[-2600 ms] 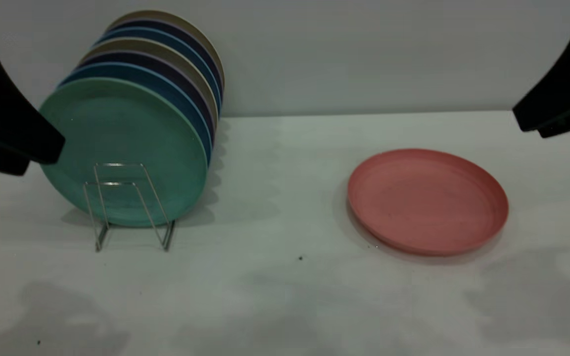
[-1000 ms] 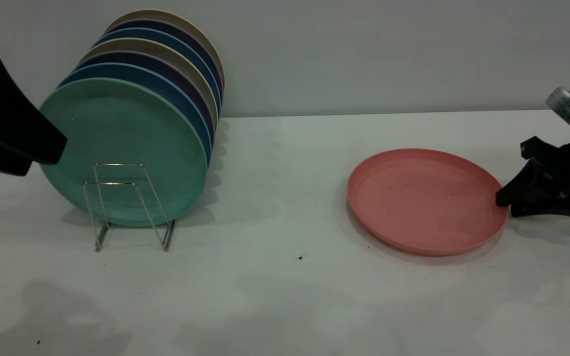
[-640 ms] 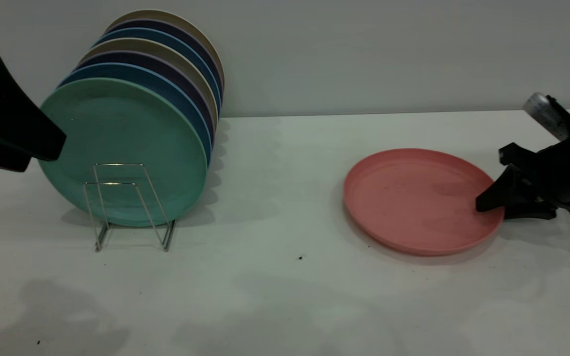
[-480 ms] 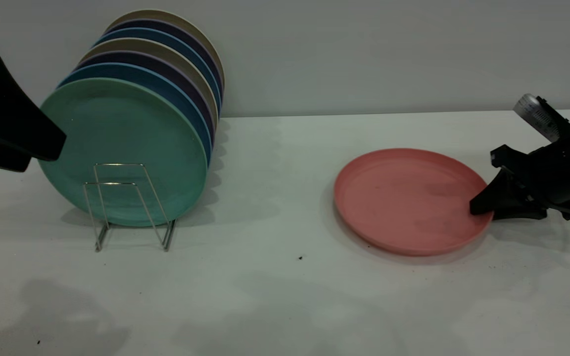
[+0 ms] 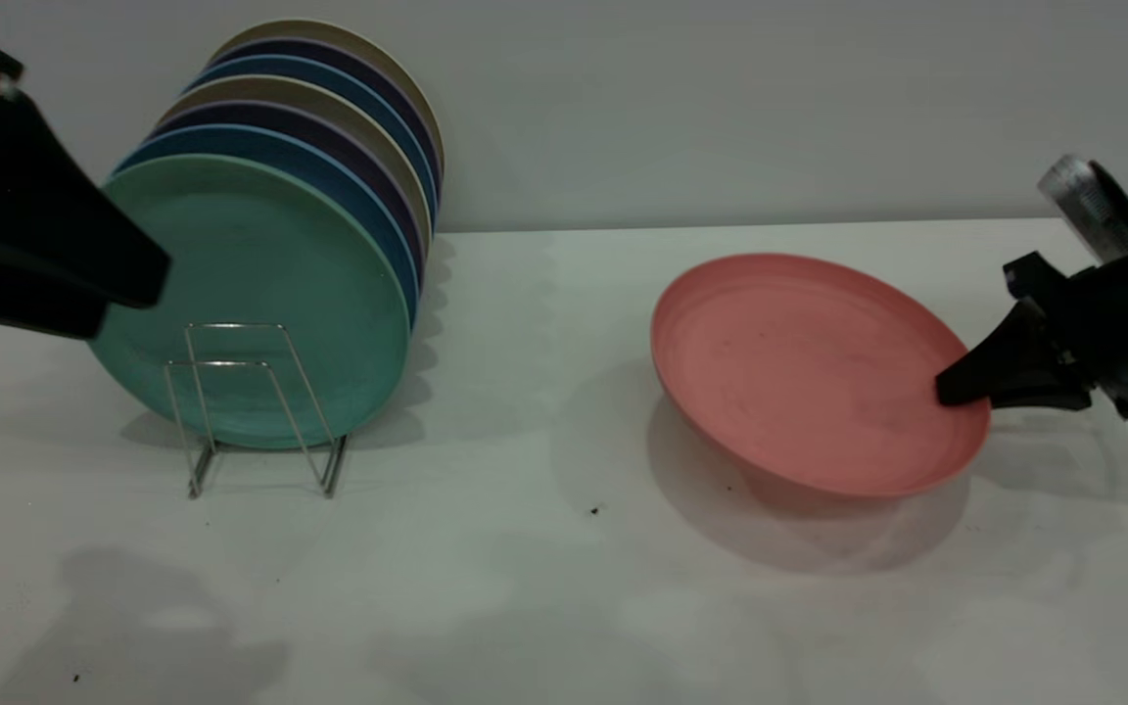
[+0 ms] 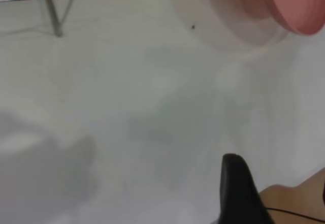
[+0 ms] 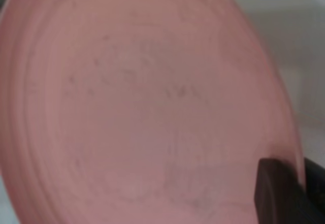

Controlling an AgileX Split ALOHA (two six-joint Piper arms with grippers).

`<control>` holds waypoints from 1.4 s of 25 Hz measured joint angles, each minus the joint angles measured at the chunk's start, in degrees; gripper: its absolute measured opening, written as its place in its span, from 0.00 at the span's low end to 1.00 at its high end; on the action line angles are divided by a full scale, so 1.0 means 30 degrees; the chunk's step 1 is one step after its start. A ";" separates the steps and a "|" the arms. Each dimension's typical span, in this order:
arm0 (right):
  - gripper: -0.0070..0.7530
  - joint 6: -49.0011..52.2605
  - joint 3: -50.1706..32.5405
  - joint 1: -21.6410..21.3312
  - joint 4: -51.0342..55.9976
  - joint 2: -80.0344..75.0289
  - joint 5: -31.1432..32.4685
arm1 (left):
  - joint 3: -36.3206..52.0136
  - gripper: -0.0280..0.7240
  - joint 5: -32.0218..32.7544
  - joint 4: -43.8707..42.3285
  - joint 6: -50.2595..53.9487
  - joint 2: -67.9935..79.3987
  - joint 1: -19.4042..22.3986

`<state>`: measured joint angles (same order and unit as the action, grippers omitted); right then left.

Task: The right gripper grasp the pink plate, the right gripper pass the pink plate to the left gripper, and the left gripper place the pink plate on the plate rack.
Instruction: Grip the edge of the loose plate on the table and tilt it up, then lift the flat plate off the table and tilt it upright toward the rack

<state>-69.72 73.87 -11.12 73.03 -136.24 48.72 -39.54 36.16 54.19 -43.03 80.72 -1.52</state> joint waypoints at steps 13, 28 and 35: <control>0.03 0.0780 0.0000 0.3066 -0.2152 0.1534 0.0711 | -0.0115 0.60 0.0315 0.9808 -0.9931 0.6275 0.0000; 0.03 0.0967 0.0000 0.7299 -0.0513 0.2809 0.0680 | -0.0129 0.60 0.0461 1.1298 -1.1063 0.7310 0.0000; 0.03 0.0826 0.0000 0.8521 0.1002 0.2809 0.1046 | -0.0129 0.60 0.0461 1.1298 -1.1108 0.7310 0.0000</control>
<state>-67.24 73.87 14.44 76.04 -127.82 51.86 -39.93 37.54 88.08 -76.36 102.65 -1.52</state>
